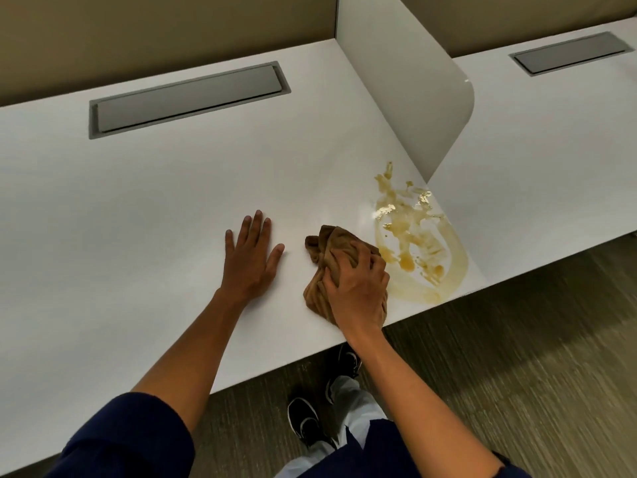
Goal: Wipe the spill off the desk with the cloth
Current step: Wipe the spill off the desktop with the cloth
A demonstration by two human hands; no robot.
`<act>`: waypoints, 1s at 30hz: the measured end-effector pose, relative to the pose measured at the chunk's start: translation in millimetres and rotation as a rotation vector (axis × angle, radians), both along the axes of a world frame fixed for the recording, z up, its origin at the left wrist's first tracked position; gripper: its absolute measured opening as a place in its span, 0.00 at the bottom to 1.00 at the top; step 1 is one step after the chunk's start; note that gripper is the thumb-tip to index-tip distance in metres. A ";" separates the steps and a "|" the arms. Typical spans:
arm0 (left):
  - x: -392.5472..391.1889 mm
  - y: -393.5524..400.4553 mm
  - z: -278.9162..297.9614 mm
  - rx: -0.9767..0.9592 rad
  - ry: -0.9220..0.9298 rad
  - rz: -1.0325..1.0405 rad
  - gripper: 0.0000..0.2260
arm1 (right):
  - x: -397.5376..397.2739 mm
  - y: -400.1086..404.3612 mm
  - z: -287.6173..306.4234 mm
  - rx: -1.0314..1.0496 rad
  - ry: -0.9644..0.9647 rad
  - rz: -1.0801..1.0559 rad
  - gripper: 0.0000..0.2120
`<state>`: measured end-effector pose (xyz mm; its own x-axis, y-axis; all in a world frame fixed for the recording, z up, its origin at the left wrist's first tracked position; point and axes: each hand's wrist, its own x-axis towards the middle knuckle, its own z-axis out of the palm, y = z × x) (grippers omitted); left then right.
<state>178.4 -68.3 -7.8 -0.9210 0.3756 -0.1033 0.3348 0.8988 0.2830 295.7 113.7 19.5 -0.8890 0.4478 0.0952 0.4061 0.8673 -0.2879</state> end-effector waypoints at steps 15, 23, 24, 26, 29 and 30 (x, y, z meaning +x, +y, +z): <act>-45.9 6.8 -4.3 -0.037 0.045 0.020 0.29 | -91.7 28.6 -9.2 0.003 0.041 -0.033 0.17; -48.5 8.7 -4.8 -0.051 0.067 0.033 0.32 | -152.6 50.4 -10.0 -0.007 0.030 -0.065 0.18; -48.8 8.8 -5.0 -0.053 0.067 0.034 0.32 | -159.5 53.4 -9.7 -0.010 0.028 -0.066 0.18; -49.7 9.1 -5.3 -0.044 0.066 0.034 0.33 | -172.8 59.4 -9.1 -0.009 0.018 -0.069 0.18; -53.0 7.4 -5.8 -0.029 0.052 0.029 0.34 | -190.9 68.4 -9.3 -0.001 -0.005 -0.091 0.18; -55.3 6.6 -5.6 -0.032 0.047 0.029 0.34 | -196.9 70.9 -9.7 0.001 -0.013 -0.102 0.18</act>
<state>123.1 -61.8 -13.5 -0.9356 0.3459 -0.0712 0.3207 0.9166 0.2386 98.7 184.6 9.8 -0.8400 0.5360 0.0840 0.4961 0.8216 -0.2810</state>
